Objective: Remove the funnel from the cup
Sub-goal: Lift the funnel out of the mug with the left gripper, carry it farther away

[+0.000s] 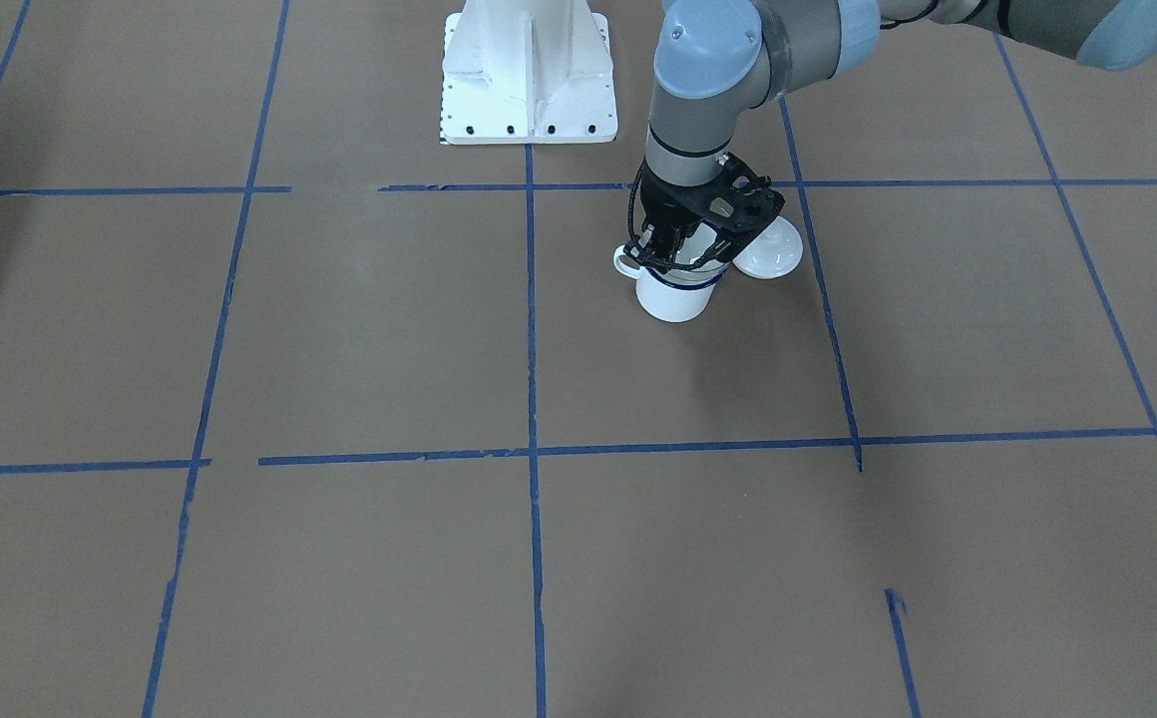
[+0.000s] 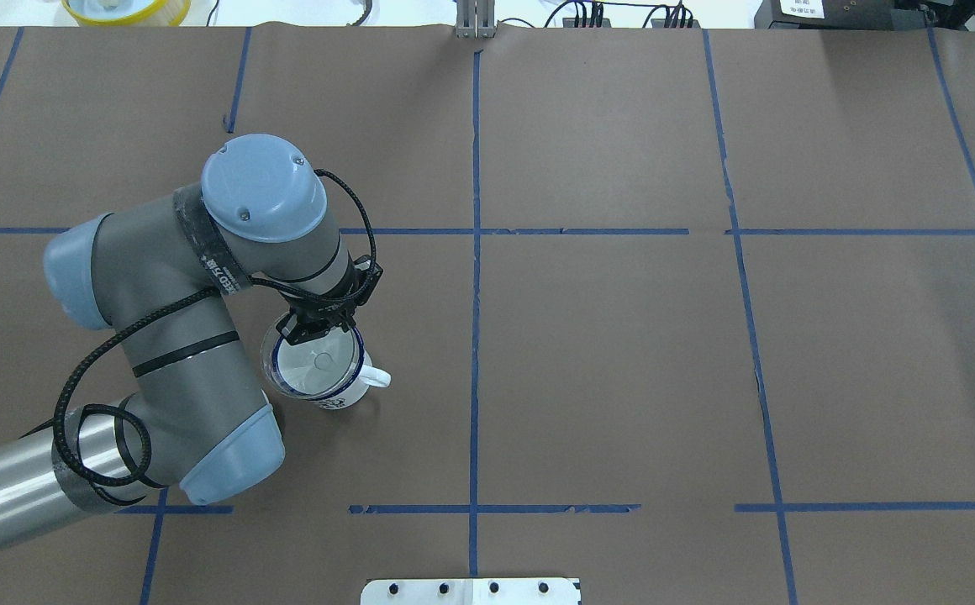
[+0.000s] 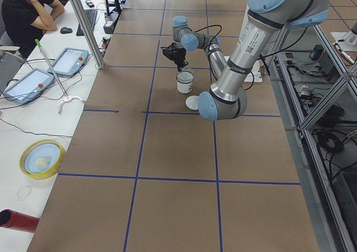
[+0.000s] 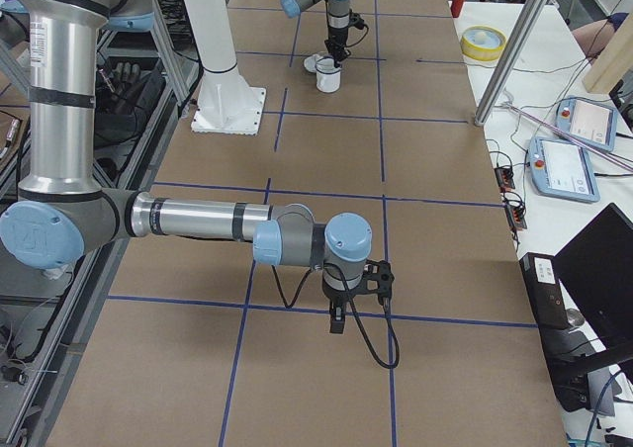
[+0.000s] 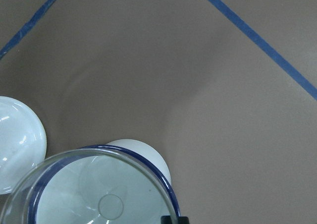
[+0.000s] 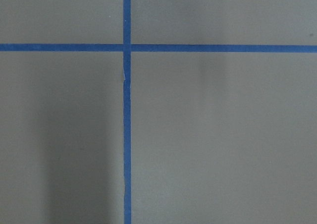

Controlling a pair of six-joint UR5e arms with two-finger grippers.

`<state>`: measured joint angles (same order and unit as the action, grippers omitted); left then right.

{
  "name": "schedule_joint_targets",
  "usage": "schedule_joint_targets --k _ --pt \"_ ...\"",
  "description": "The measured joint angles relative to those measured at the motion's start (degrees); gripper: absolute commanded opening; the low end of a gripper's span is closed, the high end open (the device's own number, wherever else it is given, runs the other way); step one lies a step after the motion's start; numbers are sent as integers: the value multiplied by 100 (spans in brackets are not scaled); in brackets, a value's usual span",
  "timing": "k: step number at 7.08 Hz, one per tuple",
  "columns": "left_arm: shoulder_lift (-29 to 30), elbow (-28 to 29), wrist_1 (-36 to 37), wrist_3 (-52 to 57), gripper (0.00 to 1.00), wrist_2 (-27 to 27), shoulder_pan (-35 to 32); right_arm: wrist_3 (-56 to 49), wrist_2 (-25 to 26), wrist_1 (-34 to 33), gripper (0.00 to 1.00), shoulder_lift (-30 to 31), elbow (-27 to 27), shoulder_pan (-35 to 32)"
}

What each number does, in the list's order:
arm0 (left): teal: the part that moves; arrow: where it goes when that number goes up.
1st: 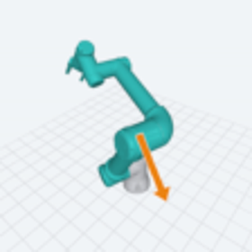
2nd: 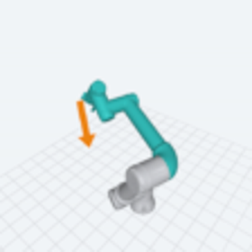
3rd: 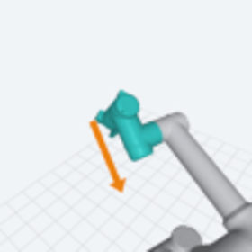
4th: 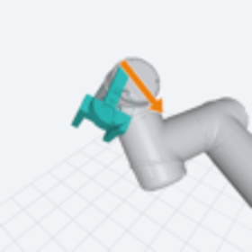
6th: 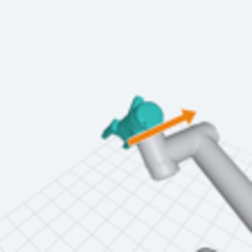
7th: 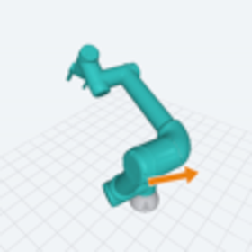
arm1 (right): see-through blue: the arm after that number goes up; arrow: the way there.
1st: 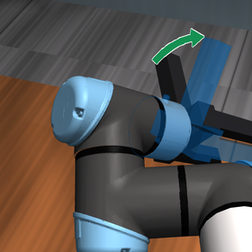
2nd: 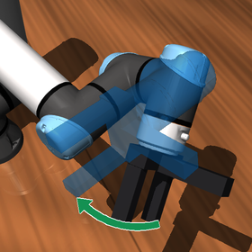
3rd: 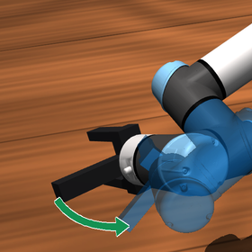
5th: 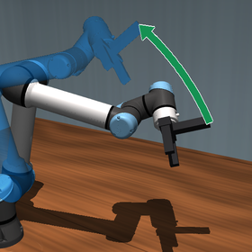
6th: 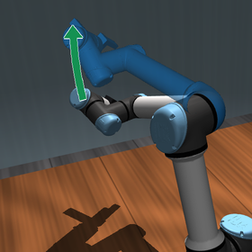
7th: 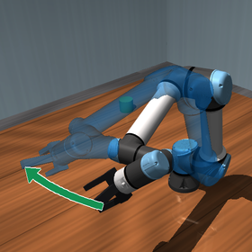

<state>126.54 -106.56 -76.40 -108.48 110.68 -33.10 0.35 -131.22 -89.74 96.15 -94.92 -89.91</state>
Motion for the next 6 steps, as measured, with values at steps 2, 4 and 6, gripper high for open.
schedule_joint_targets --k 2,4,6 --pt "285 -481 766 22 0 -172 -131 0 0 0 100 0 0 0" --pt "505 -608 793 -59 0 -510 -474 0 0 0 100 0 0 0" --pt "472 -222 -509 -576 0 -931 -906 0 0 0 100 0 0 0"
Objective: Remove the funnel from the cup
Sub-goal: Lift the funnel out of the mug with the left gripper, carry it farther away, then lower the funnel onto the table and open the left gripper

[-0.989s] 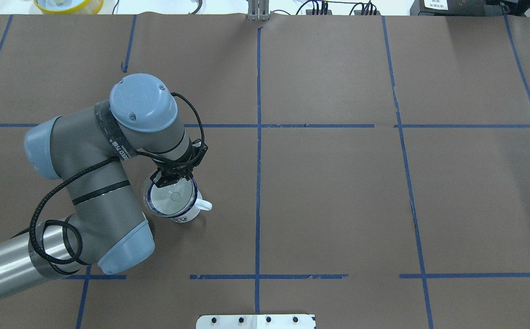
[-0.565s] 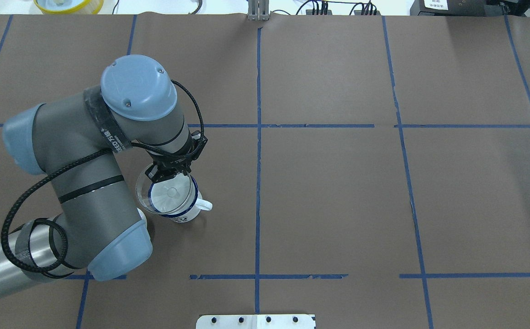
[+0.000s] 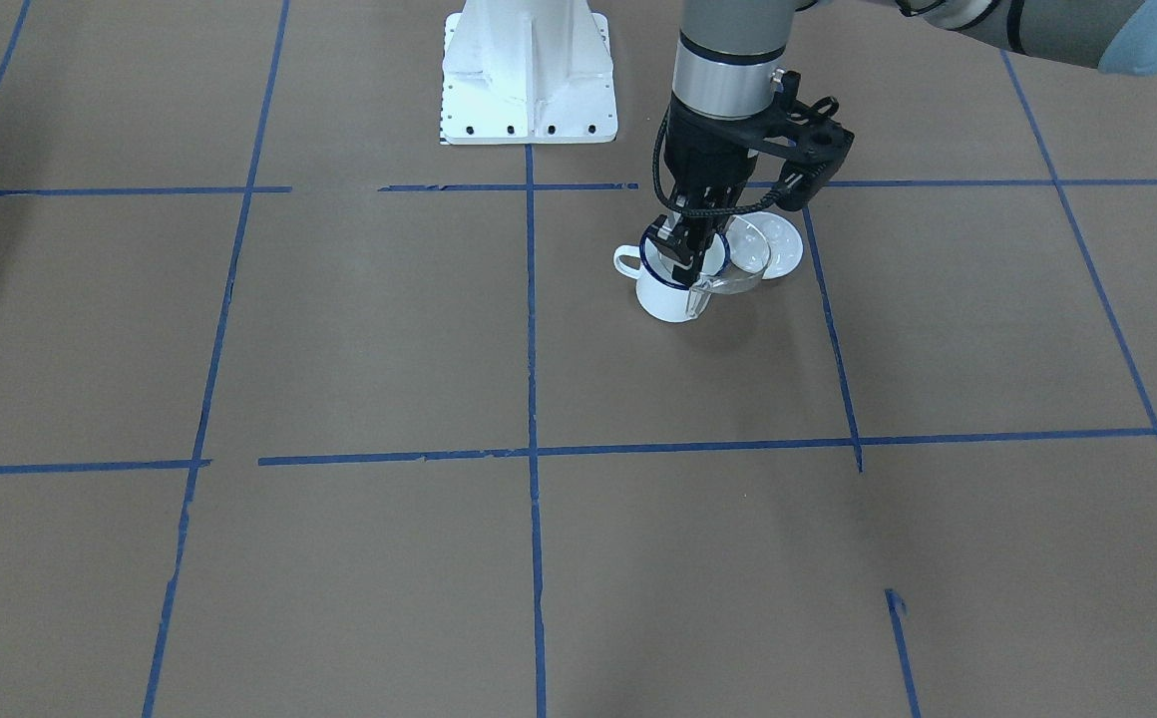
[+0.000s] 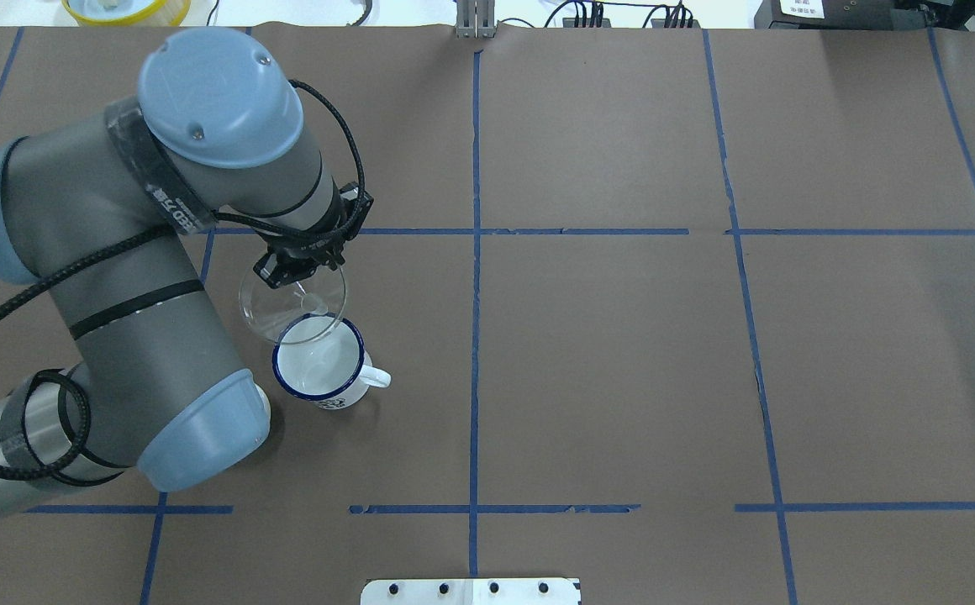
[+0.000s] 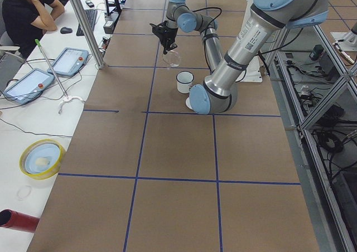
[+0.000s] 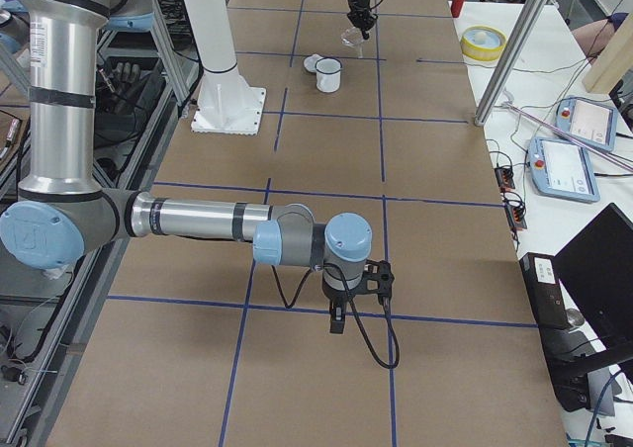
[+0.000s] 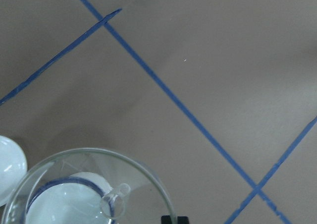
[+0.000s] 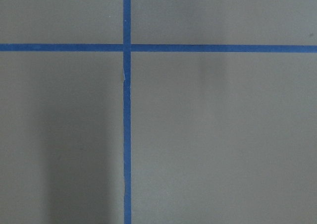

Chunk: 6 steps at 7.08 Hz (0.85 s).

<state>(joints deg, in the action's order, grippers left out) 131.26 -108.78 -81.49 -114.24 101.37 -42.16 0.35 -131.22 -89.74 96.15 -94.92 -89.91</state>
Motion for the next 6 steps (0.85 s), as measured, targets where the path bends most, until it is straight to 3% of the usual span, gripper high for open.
schedule_joint_targets --k 6 --pt "-784 2450 -5743 -1034 0 -1413 -437 0 0 0 100 0 0 0"
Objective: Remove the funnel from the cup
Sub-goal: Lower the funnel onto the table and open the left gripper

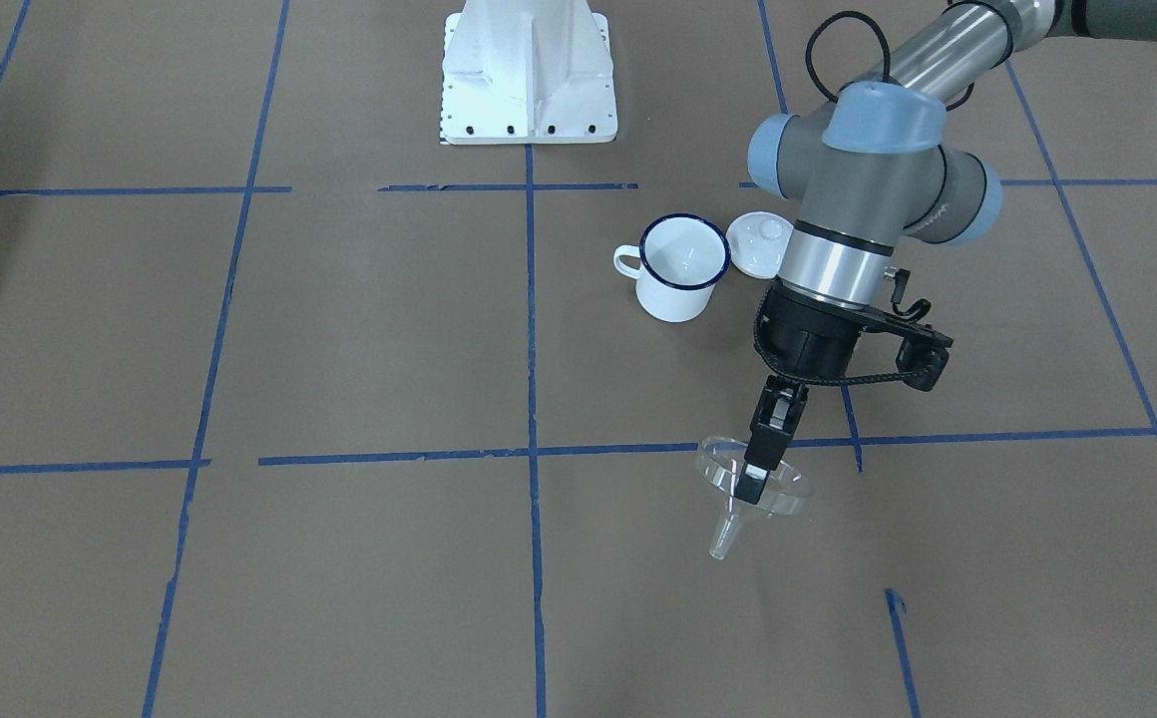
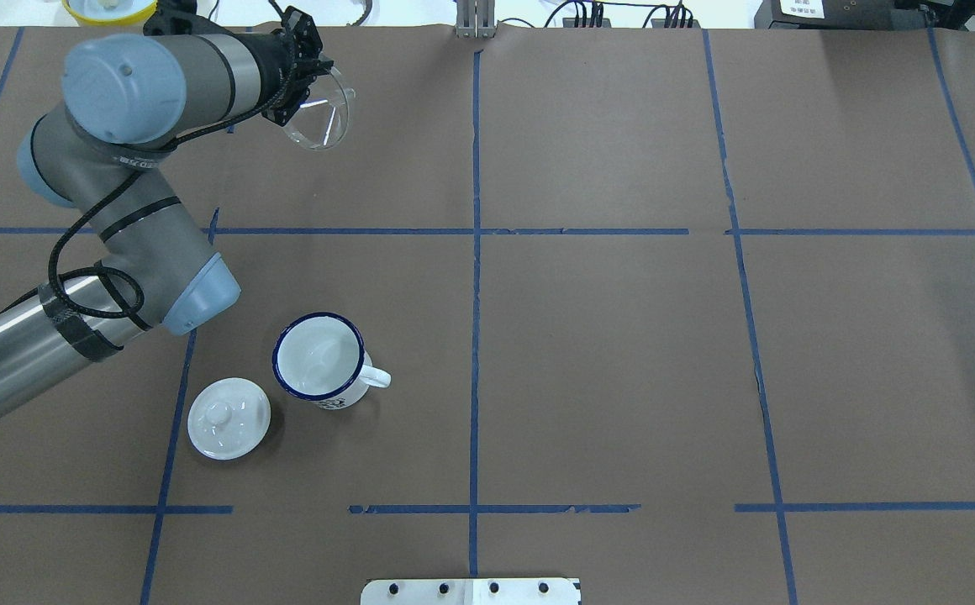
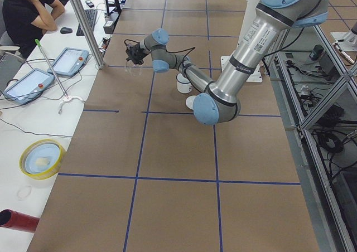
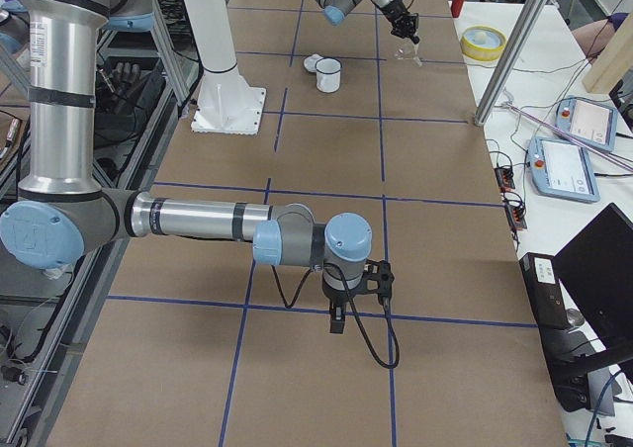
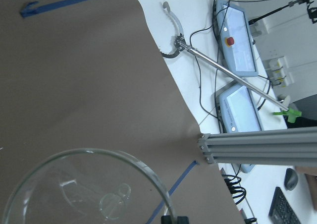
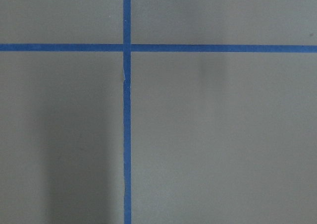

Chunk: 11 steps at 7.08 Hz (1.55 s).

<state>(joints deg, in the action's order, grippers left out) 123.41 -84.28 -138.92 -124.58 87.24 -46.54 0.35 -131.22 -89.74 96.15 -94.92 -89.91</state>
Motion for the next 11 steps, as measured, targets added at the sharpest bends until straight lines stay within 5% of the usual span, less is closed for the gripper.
schedule_joint_targets --k 4,10,11 --pt "-283 860 -1536 -189 0 -527 253 0 0 0 100 0 0 0" --pt "-326 1126 -1752 -158 0 -725 683 0 0 0 100 0 5 0" --pt "-327 1161 -1760 -156 9 -726 686 0 0 0 100 0 6 0"
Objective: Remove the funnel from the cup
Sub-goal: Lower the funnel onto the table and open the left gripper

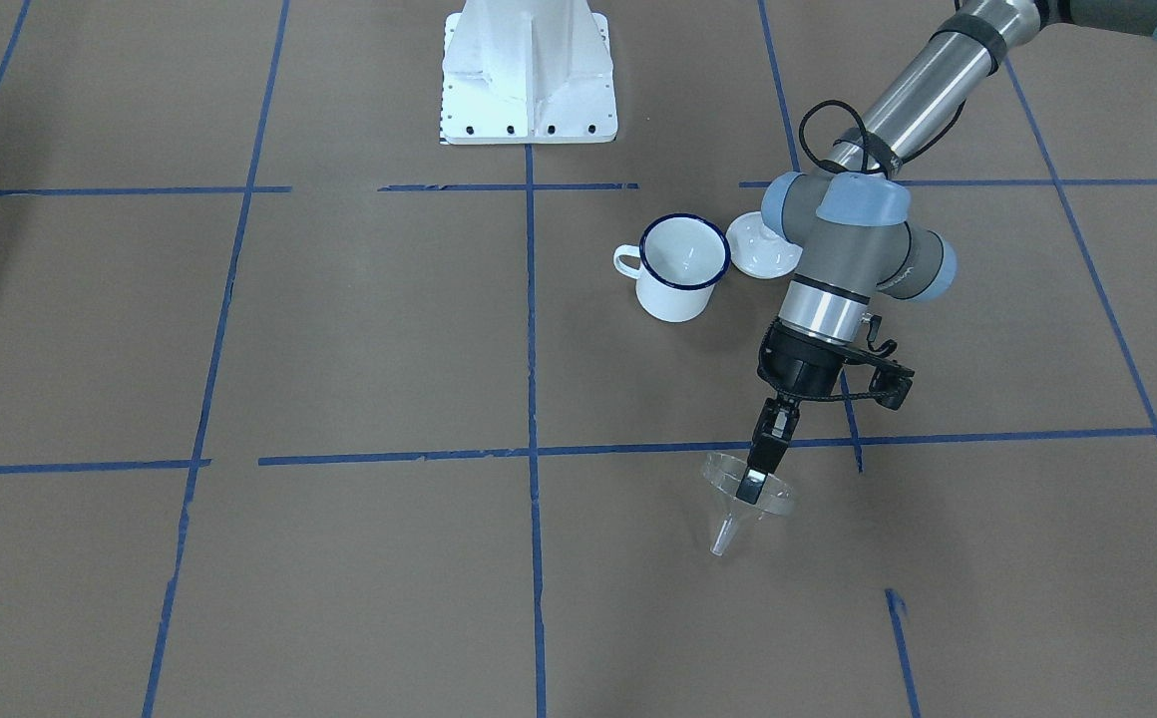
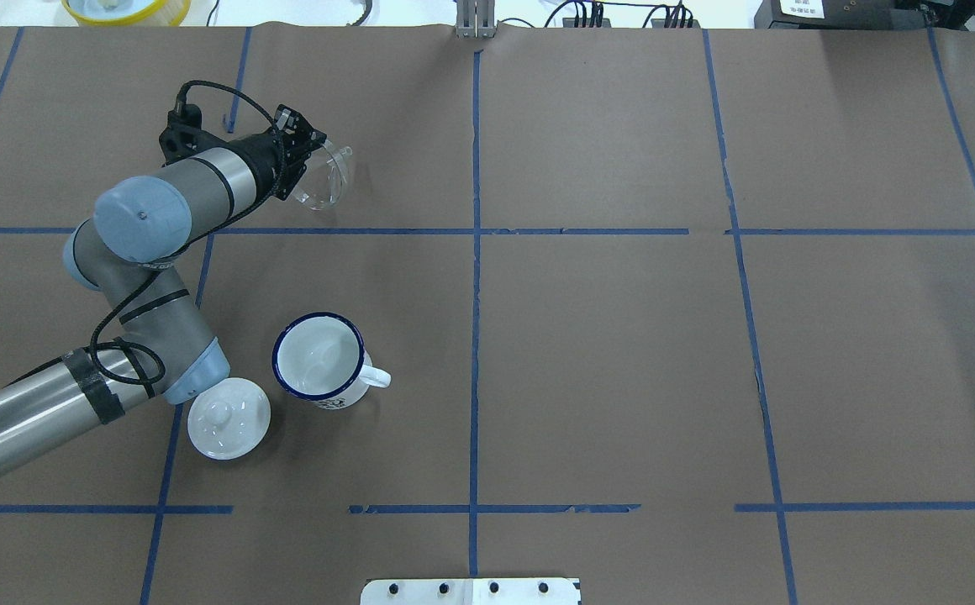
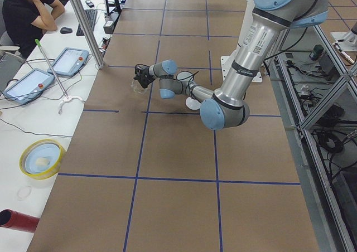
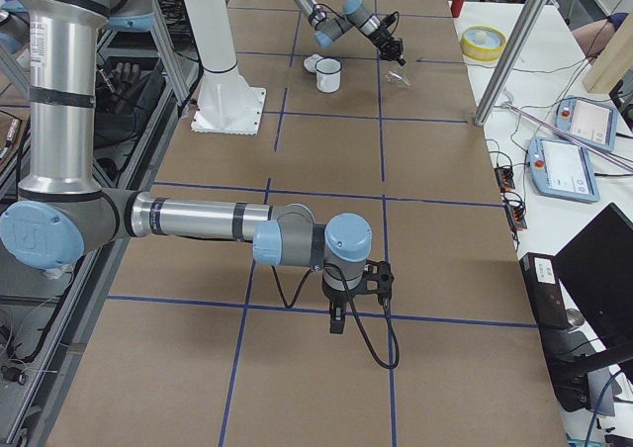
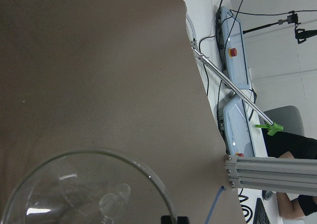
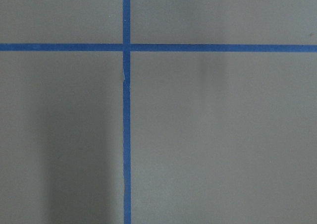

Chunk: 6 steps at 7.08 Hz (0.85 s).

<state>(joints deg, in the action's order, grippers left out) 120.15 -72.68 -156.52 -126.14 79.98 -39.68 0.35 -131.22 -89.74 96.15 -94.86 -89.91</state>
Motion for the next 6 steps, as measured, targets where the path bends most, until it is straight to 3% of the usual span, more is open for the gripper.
schedule_joint_targets --k 1,2,6 --pt "0 16 -3 -1 71 0 3 0 0 0 100 0 -2 0" --pt "0 25 -3 -2 100 0 3 0 0 0 100 0 -3 0" --pt "-94 -134 78 535 100 313 -31 0 0 0 100 0 -6 0"
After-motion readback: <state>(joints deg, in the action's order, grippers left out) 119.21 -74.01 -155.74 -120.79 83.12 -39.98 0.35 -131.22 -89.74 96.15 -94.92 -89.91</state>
